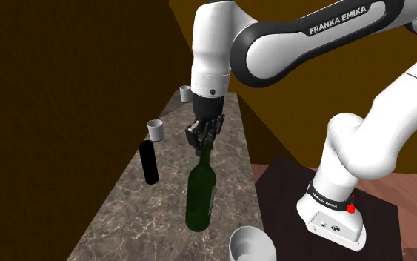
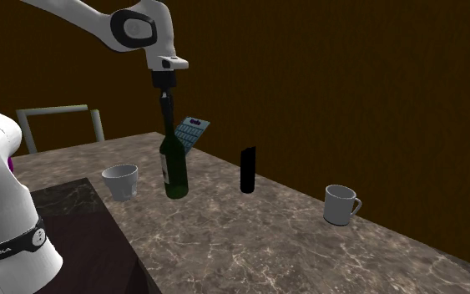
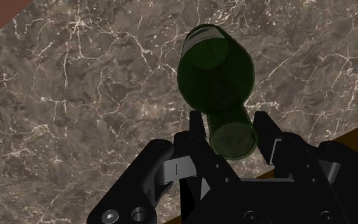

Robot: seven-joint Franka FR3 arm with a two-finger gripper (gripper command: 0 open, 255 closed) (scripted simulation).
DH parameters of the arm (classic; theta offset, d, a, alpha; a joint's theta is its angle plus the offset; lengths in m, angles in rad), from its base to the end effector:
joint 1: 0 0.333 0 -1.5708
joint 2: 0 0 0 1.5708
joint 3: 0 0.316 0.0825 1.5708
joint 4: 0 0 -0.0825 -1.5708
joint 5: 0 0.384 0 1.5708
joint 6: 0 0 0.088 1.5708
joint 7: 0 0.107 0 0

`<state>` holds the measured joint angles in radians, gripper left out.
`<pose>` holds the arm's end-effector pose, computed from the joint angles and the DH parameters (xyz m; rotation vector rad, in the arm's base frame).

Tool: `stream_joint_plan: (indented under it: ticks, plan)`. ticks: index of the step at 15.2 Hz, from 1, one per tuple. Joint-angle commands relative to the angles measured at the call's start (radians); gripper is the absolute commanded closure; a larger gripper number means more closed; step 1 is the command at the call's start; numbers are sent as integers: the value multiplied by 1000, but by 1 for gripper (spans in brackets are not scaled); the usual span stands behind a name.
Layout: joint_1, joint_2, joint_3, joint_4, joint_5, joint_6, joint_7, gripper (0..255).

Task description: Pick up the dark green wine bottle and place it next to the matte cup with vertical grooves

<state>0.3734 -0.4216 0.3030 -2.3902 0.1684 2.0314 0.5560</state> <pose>0.3252 0.2815 0.4723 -3.0880 -0.0414 -0.0368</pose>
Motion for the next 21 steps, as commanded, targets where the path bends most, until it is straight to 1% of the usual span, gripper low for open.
stream_joint_plan:
  ticks: [1, 4, 5, 10, 14, 21]
  plan:
    - [0, 0, 0, -1, 0, 1, 0, 255]
    - [0, 0, 0, -1, 0, 1, 0, 255]
    - [0, 0, 0, -1, 0, 1, 0, 0]
    - [0, 0, 0, -1, 0, 1, 0, 0]
    - [-4, -31, -18, 100, -7, -132, -1, 0]
    - [-3, -31, -18, 100, -7, -132, -1, 0]
